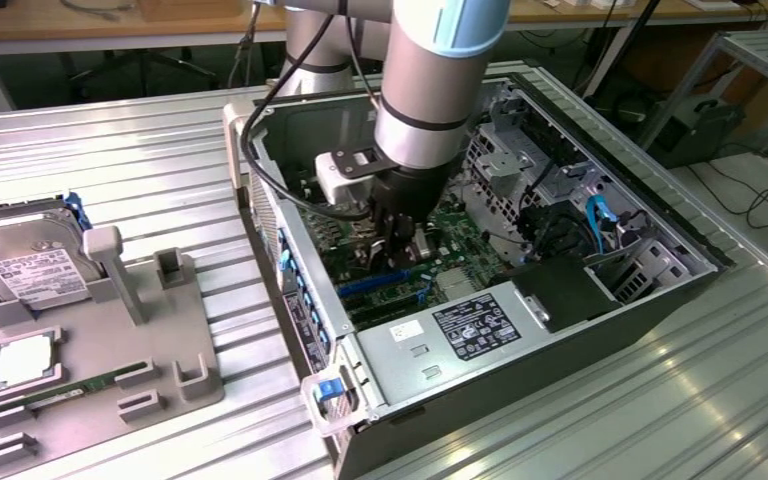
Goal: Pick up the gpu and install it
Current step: 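Insert the gpu into the slot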
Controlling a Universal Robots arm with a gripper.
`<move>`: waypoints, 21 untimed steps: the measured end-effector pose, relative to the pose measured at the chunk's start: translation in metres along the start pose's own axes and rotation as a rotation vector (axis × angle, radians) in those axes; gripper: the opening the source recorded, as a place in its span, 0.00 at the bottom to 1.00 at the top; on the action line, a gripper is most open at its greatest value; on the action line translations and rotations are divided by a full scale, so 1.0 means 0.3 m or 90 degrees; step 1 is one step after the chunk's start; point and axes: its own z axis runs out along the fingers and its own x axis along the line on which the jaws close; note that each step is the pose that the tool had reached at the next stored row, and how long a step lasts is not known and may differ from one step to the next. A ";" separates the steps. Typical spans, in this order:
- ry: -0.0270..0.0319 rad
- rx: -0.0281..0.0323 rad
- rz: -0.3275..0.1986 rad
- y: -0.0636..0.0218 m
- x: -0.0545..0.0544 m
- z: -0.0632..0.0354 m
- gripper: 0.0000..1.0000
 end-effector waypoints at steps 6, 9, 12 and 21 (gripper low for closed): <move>0.0002 -0.0004 0.000 0.005 0.001 0.012 0.28; 0.0001 -0.0003 0.000 0.005 0.000 0.013 0.28; 0.0001 -0.0004 0.000 0.005 0.000 0.012 0.28; 0.0001 -0.0003 0.000 0.005 0.001 0.013 0.28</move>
